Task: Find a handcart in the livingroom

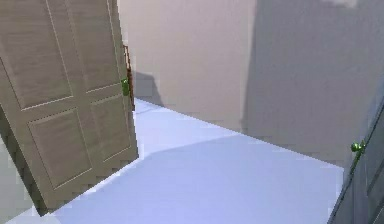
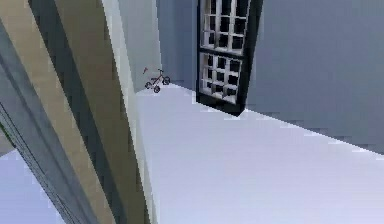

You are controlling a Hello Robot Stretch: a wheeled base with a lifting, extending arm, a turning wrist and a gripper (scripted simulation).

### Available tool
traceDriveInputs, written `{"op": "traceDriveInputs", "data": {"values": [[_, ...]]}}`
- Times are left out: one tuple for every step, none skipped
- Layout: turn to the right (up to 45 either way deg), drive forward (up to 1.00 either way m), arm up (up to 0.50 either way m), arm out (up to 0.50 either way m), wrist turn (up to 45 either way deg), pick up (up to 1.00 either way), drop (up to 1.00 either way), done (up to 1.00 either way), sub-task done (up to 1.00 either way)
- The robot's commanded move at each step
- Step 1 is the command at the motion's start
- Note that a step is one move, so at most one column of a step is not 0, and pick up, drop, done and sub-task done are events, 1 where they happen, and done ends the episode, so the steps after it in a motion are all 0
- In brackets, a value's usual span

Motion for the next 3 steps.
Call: {"op": "traceDriveInputs", "data": {"values": [[-6.0,0.0,0.0,0.0,0.0,0.0,0.0,0.0,0.0],[0.0,0.2,0.0,0.0,0.0,0.0,0.0,0.0,0.0],[9.0,0.0,0.0,0.0,0.0,0.0,0.0,0.0,0.0]]}}
